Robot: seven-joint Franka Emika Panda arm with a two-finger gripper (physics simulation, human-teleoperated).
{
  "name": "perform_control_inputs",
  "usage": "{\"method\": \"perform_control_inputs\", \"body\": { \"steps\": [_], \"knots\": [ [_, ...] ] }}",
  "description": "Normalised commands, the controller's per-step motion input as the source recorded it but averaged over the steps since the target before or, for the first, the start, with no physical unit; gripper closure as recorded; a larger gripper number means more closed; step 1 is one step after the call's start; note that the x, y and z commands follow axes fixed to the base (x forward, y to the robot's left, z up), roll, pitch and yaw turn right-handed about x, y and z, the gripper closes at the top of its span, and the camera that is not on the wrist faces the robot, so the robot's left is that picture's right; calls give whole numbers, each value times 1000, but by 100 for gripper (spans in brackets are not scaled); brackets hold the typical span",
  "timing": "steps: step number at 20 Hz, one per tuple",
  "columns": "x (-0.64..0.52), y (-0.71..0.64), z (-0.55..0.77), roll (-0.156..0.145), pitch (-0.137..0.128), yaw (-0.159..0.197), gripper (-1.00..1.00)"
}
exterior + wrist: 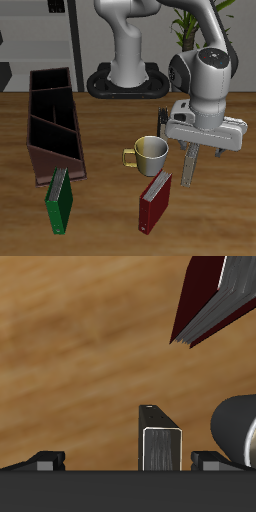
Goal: Place the left yellow book into the right desk caddy's front compartment
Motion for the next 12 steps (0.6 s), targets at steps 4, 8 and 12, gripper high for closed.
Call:
{"method": "perform_control_inputs", "body": {
  "steps": [4, 8, 12],
  "knots": [
    [43, 43, -153, 48, 33, 6, -100],
    [-10, 22, -166, 50, 26, 38, 100],
    [-34, -51, -54, -10, 6, 17, 100]
  ]
}}
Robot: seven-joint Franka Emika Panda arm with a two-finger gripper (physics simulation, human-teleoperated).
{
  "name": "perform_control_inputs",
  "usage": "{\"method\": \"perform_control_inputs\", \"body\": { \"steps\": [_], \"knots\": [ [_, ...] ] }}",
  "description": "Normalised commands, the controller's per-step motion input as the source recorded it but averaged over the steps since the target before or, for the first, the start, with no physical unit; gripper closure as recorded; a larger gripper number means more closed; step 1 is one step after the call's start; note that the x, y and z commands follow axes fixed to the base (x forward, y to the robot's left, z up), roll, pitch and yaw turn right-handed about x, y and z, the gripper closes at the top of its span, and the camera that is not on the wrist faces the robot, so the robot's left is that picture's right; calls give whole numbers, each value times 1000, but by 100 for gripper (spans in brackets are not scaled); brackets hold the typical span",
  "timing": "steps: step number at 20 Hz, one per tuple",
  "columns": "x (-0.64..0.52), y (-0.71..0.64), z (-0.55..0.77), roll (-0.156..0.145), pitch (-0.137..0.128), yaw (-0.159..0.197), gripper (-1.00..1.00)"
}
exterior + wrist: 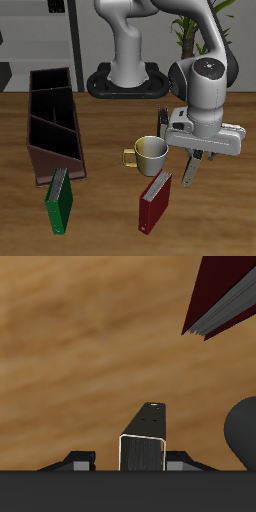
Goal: Place the left yellow book into the right desk caddy's front compartment
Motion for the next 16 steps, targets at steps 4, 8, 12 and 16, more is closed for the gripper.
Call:
{"method": "perform_control_inputs", "body": {
  "steps": [4, 8, 12, 16],
  "knots": [
    [-26, -3, -26, 6, 7, 3, 100],
    [45, 85, -11, 31, 2, 13, 100],
    [-39, 89, 158, 23, -27, 22, 100],
    [-93, 59, 313, 22, -48, 17, 100]
  ]
}}
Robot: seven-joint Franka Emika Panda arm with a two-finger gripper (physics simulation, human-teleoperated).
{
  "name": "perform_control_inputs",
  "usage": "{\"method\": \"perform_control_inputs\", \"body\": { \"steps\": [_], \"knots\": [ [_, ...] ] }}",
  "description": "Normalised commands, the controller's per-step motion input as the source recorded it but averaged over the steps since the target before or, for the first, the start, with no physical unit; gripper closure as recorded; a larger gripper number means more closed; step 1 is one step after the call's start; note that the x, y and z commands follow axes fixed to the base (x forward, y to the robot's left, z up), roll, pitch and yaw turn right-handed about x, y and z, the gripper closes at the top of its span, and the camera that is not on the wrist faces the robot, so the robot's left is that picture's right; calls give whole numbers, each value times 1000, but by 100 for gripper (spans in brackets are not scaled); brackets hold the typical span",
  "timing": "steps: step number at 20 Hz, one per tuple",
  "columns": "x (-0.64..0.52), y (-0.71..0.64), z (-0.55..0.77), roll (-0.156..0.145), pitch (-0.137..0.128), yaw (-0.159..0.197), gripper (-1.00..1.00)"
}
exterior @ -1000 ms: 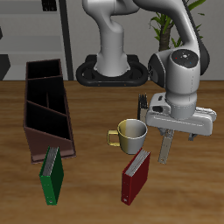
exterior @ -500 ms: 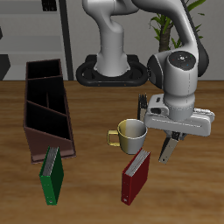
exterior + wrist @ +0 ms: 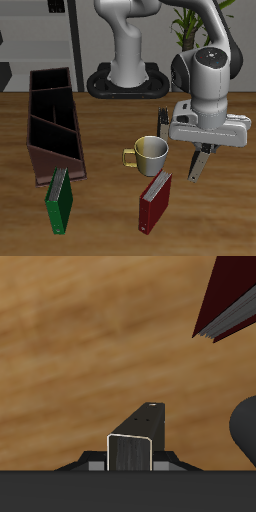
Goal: Place the left yellow book into the right desk caddy's front compartment
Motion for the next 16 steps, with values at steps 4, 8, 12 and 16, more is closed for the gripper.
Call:
{"method": "perform_control_inputs", "body": {
  "steps": [4, 8, 12, 16],
  "knots": [
    [-112, 57, 345, 18, -50, 35, 100],
    [-127, -79, 312, 12, -36, 42, 100],
    [-235, -68, 414, 1, -55, 53, 100],
    [-193, -114, 445, 0, -46, 39, 100]
  ]
}}
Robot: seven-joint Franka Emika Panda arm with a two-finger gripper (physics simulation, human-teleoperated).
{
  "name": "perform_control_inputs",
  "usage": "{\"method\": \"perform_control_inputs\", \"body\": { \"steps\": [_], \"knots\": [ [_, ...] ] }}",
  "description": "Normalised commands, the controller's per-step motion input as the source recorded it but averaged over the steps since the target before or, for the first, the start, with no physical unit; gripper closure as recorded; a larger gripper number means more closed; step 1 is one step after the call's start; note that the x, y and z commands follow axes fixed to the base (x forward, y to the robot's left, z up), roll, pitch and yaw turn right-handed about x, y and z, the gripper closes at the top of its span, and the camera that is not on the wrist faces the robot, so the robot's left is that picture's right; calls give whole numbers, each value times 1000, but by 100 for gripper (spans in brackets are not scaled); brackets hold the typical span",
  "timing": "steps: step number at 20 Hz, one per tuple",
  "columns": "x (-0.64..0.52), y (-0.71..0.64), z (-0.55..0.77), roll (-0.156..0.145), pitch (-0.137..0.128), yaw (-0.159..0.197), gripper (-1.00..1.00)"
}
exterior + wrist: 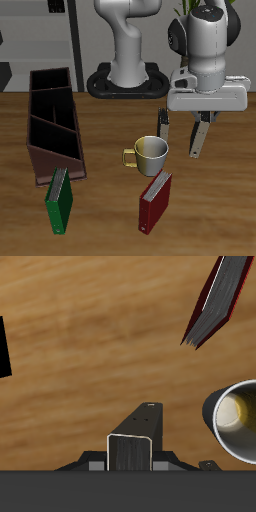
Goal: Place the left yellow book into the right desk caddy's front compartment
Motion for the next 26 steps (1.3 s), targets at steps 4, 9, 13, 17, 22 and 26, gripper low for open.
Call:
{"method": "perform_control_inputs", "body": {
  "steps": [4, 9, 13, 17, 22, 26],
  "knots": [
    [-251, -128, 475, -5, -52, 50, 100],
    [-368, -129, 403, 45, 0, 96, 100],
    [-335, -121, 245, 55, -3, 136, 100],
    [-265, -132, 203, 7, -20, 93, 100],
    [-369, -411, 402, -33, -29, 91, 100],
    [-298, -530, 288, -56, -31, 55, 100]
  ]
}}
